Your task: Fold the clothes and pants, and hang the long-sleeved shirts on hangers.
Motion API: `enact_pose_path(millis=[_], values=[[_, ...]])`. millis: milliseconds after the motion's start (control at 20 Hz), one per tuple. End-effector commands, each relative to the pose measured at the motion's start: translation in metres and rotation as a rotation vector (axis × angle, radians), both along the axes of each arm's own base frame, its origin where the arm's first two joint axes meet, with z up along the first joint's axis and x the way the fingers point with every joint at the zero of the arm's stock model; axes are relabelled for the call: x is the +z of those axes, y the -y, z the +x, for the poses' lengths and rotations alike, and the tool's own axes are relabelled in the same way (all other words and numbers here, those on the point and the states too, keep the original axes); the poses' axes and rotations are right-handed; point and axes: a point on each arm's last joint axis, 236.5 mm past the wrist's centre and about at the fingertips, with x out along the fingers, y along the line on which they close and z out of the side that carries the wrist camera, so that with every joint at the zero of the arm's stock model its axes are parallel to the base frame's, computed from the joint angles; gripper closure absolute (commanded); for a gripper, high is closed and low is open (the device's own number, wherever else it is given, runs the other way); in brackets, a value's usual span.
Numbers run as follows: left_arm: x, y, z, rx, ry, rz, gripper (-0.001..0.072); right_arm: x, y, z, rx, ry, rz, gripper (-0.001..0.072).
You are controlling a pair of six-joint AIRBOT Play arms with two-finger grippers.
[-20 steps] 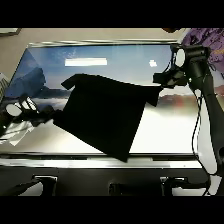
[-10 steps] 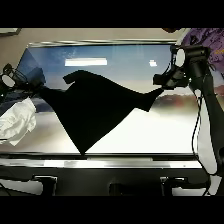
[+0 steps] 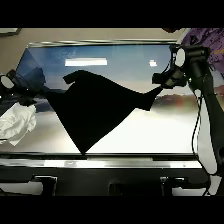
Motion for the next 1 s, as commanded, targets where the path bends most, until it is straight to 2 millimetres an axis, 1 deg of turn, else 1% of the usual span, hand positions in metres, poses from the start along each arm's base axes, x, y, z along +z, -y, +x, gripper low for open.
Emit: enact_pose_path(millis=[0, 100, 150, 200, 350, 450, 550, 600, 750, 800, 950], values=[[-0.034, 0.039, -0.082, -0.013, -0.162, -0.117, -0.0013, 0.001, -0.002, 0.001, 0.003, 0.004, 0.01, 0.0684], [-0.042, 0.087, -0.128, -0.016, -0.196, -0.292, -0.0013, 0.001, -0.002, 0.001, 0.011, 0.005, 0.007, 0.0684], [-0.043, 0.105, -0.148, -0.007, -0.201, -0.359, -0.0013, 0.001, -0.002, 0.001, 0.014, 0.004, 0.006, 0.0684], [-0.043, 0.12, -0.166, -0.003, -0.206, -0.405, -0.0013, 0.001, -0.002, 0.001, 0.018, 0.004, 0.005, 0.0684], [-0.046, 0.156, -0.215, -0.016, -0.223, -0.483, -0.0013, 0.0, -0.002, 0.0, 0.028, -0.001, 0.0, 0.0684], [-0.051, 0.178, -0.239, -0.038, -0.243, -0.519, -0.0013, 0.0, -0.002, -0.001, 0.029, -0.002, 0.0, 0.0684], [-0.057, 0.199, -0.255, -0.027, -0.269, -0.56, -0.0013, 0.0, -0.002, -0.002, 0.031, -0.008, -0.002, 0.0684], [-0.06, 0.21, -0.258, -0.036, -0.267, -0.576, -0.0013, 0.0, -0.002, -0.002, 0.031, -0.011, -0.002, 0.0684], [-0.062, 0.24, -0.255, -0.07, -0.221, -0.602, -0.0013, -0.001, -0.001, -0.005, 0.03, -0.022, -0.003, 0.0684], [-0.062, 0.248, -0.255, -0.071, -0.221, -0.607, -0.0013, -0.002, -0.001, -0.006, 0.03, -0.027, -0.004, 0.0684], [-0.074, 0.261, -0.268, -0.083, -0.281, -0.595, -0.0013, -0.002, -0.001, -0.008, 0.029, -0.034, -0.005, 0.0684]])
